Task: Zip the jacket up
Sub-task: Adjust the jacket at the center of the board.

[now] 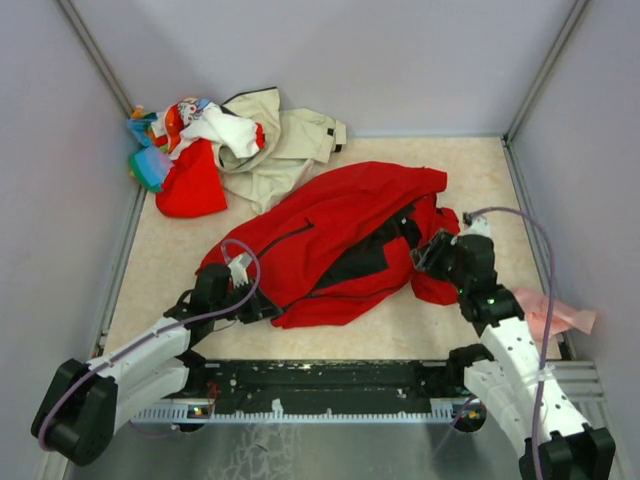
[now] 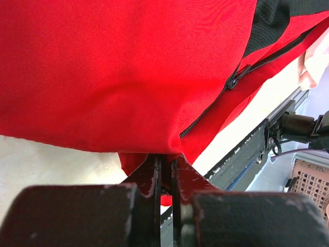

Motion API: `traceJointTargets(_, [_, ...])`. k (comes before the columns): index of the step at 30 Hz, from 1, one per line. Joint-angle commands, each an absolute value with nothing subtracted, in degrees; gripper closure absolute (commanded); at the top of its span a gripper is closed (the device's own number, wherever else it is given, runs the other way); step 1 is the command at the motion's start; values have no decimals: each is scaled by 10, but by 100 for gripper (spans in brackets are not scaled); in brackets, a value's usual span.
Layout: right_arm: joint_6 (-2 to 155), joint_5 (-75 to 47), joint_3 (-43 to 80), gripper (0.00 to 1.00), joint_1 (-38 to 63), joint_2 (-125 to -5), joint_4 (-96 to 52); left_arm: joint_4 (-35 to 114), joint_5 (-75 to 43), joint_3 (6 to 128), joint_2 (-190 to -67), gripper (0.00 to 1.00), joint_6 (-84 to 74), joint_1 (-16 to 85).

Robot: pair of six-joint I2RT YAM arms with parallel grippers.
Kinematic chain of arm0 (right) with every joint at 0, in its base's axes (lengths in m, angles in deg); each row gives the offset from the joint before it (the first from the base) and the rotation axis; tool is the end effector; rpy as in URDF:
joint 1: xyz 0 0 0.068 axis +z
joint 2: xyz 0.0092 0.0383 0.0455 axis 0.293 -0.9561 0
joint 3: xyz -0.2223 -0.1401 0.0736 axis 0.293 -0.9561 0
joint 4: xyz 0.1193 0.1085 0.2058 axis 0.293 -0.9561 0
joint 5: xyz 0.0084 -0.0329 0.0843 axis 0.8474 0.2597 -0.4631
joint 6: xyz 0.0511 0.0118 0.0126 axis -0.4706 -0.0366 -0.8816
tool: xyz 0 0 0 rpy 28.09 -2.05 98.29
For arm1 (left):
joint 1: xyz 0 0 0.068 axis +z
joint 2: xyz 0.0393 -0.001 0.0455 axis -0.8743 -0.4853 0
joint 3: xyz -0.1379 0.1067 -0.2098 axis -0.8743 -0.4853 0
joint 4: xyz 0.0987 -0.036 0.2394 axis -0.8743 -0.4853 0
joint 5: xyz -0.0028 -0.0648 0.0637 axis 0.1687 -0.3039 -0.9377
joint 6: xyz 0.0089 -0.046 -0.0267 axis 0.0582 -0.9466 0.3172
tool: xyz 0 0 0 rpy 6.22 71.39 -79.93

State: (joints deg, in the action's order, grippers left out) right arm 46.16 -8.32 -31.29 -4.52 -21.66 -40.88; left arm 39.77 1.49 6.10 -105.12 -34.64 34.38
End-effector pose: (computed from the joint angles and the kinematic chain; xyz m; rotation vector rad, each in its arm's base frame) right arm 0.1530 0.0355 0.2259 0.4358 2.1252 0.5518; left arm 0.1413 -0.0879 0.1403 -0.0462 2.4245 -1.0971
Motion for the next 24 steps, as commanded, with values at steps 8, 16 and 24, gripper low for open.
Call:
traceJointTargets(8, [480, -165, -170, 51, -45, -413, -211, 405, -4, 59, -1031, 95, -335, 346])
traceJointTargets(16, [421, -122, -184, 46, -44, -619, 18, 403, -16, 64, -1019, 94, -341, 345])
traceJointTargets(24, [395, -69, -194, 40, -44, -746, 102, 414, -8, 60, -1034, 94, -342, 344])
